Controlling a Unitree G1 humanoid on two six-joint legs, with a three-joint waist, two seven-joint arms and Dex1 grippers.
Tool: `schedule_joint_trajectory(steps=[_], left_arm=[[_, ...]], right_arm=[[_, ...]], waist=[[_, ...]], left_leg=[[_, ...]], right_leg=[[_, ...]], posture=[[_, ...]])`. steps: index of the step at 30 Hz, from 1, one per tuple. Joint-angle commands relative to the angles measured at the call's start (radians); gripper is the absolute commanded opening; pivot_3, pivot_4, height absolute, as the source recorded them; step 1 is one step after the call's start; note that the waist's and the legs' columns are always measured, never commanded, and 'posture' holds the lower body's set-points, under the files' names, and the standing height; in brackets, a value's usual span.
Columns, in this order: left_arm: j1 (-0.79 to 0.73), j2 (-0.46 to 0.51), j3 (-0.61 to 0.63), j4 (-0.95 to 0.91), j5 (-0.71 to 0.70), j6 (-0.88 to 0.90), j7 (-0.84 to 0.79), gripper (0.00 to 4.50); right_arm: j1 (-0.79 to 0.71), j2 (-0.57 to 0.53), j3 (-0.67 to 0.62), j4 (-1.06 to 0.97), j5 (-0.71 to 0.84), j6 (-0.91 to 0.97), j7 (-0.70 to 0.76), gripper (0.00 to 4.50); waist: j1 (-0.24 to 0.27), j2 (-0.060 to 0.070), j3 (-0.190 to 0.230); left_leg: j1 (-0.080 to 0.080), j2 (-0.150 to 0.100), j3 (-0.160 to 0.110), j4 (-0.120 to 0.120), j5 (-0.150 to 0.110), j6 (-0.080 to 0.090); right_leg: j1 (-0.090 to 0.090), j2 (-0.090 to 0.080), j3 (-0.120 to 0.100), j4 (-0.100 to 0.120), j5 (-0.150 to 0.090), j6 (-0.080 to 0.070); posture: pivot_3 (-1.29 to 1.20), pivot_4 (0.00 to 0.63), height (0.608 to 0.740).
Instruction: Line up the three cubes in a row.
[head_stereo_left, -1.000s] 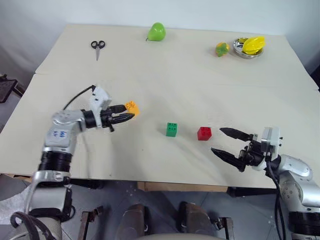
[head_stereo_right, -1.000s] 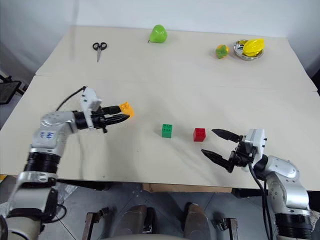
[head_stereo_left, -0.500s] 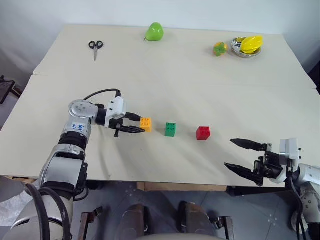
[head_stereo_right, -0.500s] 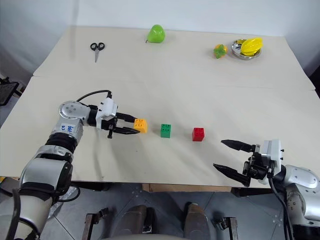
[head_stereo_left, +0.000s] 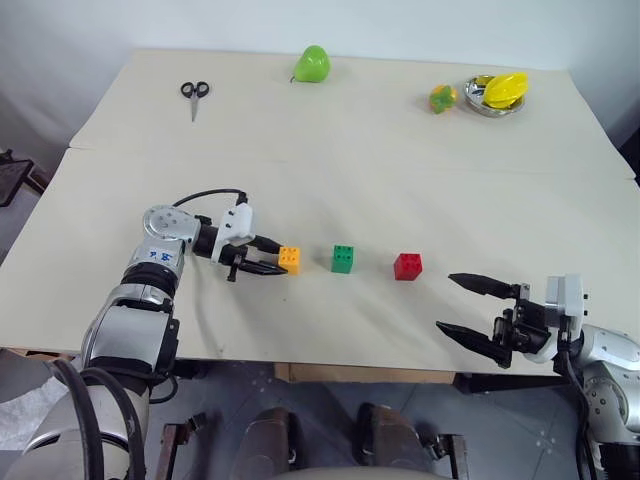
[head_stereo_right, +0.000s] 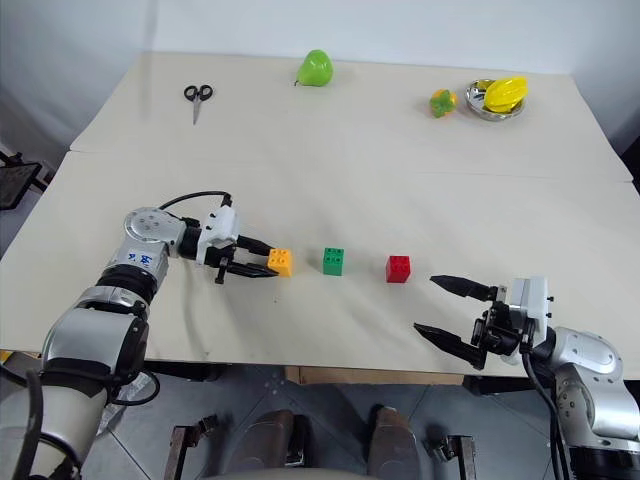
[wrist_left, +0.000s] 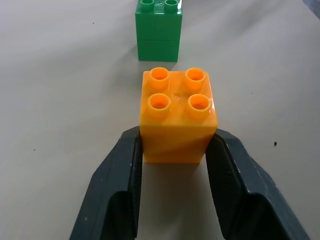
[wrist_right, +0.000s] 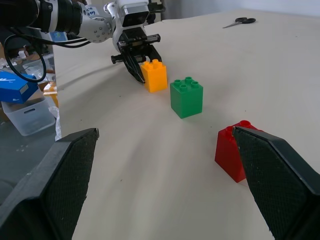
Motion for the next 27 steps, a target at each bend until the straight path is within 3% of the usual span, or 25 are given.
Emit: schedule_joint_trajectory(steps=[1,4,10,13,19,27], left_arm=[[-0.017,0.022,0.034,-0.031,-0.025,0.01,-0.082,3.04],[0.022,0.077,0.046,-0.143,-0.118,0.043,-0.114,3.88],[0.183,0.239,0.074,-0.396,-0.307,0.236,-0.115,3.88],[0.334,0.283,0.156,-0.537,-0.336,0.186,-0.053,3.88],[0.57,0.301,0.247,-0.843,-0.423,0.372,0.071,3.88],[0.643,0.275,0.287,-0.981,-0.429,0.408,0.148,3.88]], right_arm=[[-0.007,-0.008,-0.011,-0.033,0.027,0.008,0.007,4.5],[-0.027,-0.026,-0.021,-0.02,0.033,0.023,0.021,4.5],[-0.091,-0.054,-0.049,0.011,0.059,0.059,0.027,4.5],[-0.09,-0.073,-0.044,0.022,0.048,0.051,0.061,4.5],[-0.149,-0.087,-0.032,0.058,0.049,0.059,0.096,4.5],[-0.182,-0.091,-0.002,0.118,0.007,0.031,0.145,4.5]], waist=[[0.0,0.0,0.0],[0.0,0.0,0.0],[-0.023,0.0,0.0],[-0.023,0.0,0.0],[-0.018,0.0,0.0],[-0.022,0.0,0.0]], left_leg=[[0.0,0.0,0.0,0.0,0.0,0.0],[0.0,0.0,-0.002,0.0,0.0,0.0],[0.0,0.001,-0.003,-0.001,0.0,0.0],[0.0,0.001,-0.003,-0.001,0.0,0.0],[0.0,0.005,-0.004,0.001,-0.001,0.001],[0.001,0.005,-0.004,0.0,-0.001,0.0]], right_leg=[[0.0,0.0,0.0,0.0,0.0,0.0],[0.0,0.0,0.0,0.0,0.0,0.0],[-0.001,0.0,0.0,0.0,0.0,0.0],[-0.001,0.0,0.001,0.0,0.0,0.0],[0.001,-0.002,0.001,0.001,0.0,0.0],[0.001,-0.001,0.001,0.001,0.0,0.0]], posture=[[0.0,0.15,0.74],[0.0,0.15,0.74],[0.0,0.15,0.74],[0.0,0.15,0.74],[0.0,0.15,0.74],[0.0,0.15,0.74]])
